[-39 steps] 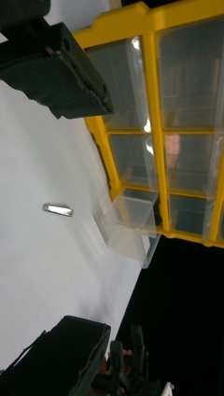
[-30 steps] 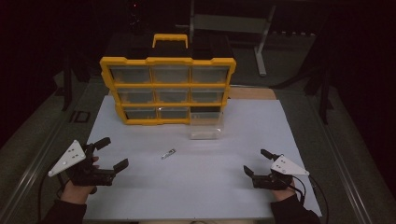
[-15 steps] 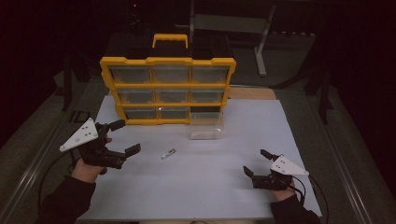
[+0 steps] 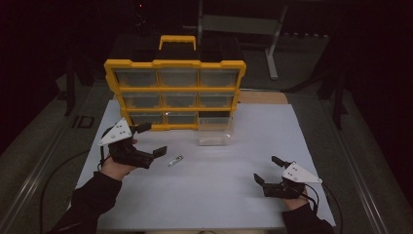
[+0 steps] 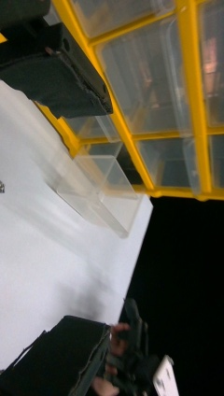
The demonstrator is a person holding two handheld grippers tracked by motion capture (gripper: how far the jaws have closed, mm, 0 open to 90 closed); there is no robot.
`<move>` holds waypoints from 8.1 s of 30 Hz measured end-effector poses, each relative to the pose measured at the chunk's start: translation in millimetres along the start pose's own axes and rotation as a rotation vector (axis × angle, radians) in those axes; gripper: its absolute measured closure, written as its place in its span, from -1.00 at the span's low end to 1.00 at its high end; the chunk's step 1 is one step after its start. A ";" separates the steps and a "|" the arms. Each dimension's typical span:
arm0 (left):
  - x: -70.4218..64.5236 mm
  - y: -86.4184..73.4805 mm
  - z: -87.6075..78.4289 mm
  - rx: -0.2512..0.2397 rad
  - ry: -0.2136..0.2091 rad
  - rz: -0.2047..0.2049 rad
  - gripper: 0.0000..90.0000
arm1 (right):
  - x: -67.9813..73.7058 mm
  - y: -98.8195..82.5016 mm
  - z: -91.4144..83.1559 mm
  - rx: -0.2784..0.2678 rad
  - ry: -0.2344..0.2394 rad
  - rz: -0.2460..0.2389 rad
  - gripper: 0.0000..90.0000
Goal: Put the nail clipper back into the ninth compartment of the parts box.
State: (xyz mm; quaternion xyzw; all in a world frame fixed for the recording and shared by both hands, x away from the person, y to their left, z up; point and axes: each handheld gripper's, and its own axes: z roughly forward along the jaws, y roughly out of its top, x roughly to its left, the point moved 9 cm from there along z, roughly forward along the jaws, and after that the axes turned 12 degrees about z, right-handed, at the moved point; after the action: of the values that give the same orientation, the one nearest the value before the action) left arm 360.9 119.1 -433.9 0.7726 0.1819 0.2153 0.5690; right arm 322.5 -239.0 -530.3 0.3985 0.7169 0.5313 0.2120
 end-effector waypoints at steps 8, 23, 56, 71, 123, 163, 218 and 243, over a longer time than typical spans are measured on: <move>0.4 -20.5 24.4 0.053 0.012 -0.002 -1.00 | -0.8 -0.2 -0.2 0.000 0.000 -0.002 -0.79; -5.0 -64.5 54.6 0.175 -0.011 -0.024 -1.00 | -0.4 -0.3 -0.4 0.001 0.001 -0.003 -0.79; -15.8 -117.4 84.2 0.432 -0.079 -0.025 -0.13 | -0.3 -1.4 -0.2 0.006 0.007 -0.004 -0.79; -16.8 -131.8 92.1 0.530 -0.091 -0.041 0.47 | -0.5 -1.8 -0.3 0.009 0.006 -0.007 -0.79; -3.0 -101.4 71.4 0.569 -0.143 0.005 0.80 | 0.6 -0.7 0.2 0.006 0.008 -0.008 -0.79; -4.8 -6.9 69.9 0.503 -0.283 0.136 0.80 | 0.3 1.1 -1.2 -0.003 0.011 -0.001 -0.79; 16.8 102.9 136.3 0.245 -0.275 0.157 0.80 | -2.4 1.5 -2.4 -0.009 0.011 0.005 -0.79; 24.7 72.7 173.3 0.263 -0.294 0.129 0.79 | -4.2 2.6 -4.1 -0.017 0.012 0.009 -0.79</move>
State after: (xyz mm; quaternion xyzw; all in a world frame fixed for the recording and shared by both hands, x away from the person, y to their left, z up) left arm 477.8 -27.6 -406.2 0.8734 0.0735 0.1109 0.4685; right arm 322.9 -244.5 -527.0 0.3966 0.7118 0.5407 0.2090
